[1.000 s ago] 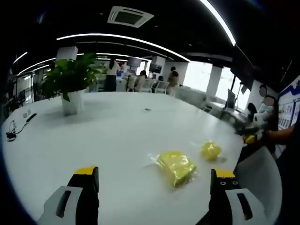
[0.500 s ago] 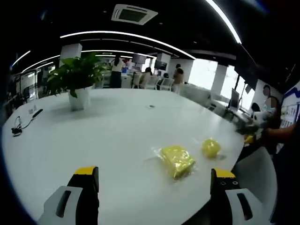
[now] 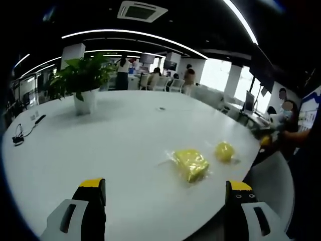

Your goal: Compare the silicone blocks by pressing each to a similar depth, holding the contact briefly, and releasing to observe deformation and rebound differences across the visible hardness samples.

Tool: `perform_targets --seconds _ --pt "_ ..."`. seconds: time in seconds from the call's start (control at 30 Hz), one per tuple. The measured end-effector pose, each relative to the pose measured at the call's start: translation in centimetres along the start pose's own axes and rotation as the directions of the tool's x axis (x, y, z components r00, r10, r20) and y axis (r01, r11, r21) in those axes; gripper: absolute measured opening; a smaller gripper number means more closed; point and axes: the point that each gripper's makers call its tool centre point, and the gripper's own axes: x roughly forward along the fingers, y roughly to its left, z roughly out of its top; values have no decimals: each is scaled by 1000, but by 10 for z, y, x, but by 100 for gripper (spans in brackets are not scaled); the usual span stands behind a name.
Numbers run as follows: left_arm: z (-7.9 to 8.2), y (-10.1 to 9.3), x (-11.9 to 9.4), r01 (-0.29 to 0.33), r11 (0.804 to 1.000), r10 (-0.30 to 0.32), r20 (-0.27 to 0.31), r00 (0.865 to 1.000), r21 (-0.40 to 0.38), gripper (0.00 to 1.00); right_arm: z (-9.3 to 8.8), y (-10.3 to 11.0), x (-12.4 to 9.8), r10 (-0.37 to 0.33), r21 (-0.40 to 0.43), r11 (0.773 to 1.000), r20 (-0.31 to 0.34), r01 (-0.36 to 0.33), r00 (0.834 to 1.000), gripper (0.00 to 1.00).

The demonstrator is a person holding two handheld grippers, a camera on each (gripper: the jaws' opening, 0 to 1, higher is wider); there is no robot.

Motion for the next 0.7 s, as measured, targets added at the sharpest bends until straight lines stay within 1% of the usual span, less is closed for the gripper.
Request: perform_targets --seconds 0.07,0.2,0.23,0.27,0.37,0.43,0.53,0.7 --pt "2 -2 1 8 1000 -8 13 1000 -12 100 3 1 4 3 -2 1000 2 -3 1000 97" --pt "10 1 6 22 998 -19 41 999 -57 100 5 2 9 7 -2 1000 7 -7 1000 97" --pt "11 1 8 30 997 -27 40 999 -69 100 6 2 9 8 -1 1000 9 -8 1000 97" --pt "10 -1 11 51 995 -49 26 998 -89 100 5 3 10 6 -5 1000 5 -6 1000 97" --pt "14 2 17 54 995 -53 16 998 -80 100 6 -1 11 -9 -12 1000 9 10 1000 97" --pt "17 3 20 63 994 -62 20 998 -87 100 7 0 13 10 12 1000 10 -11 1000 97" --pt "23 5 27 70 994 -68 24 997 -90 100 3 0 15 0 -5 1000 2 0 1000 97" --pt "24 5 39 85 992 -84 12 996 -92 100 1 -1 17 -6 1 1000 -4 6 1000 97"
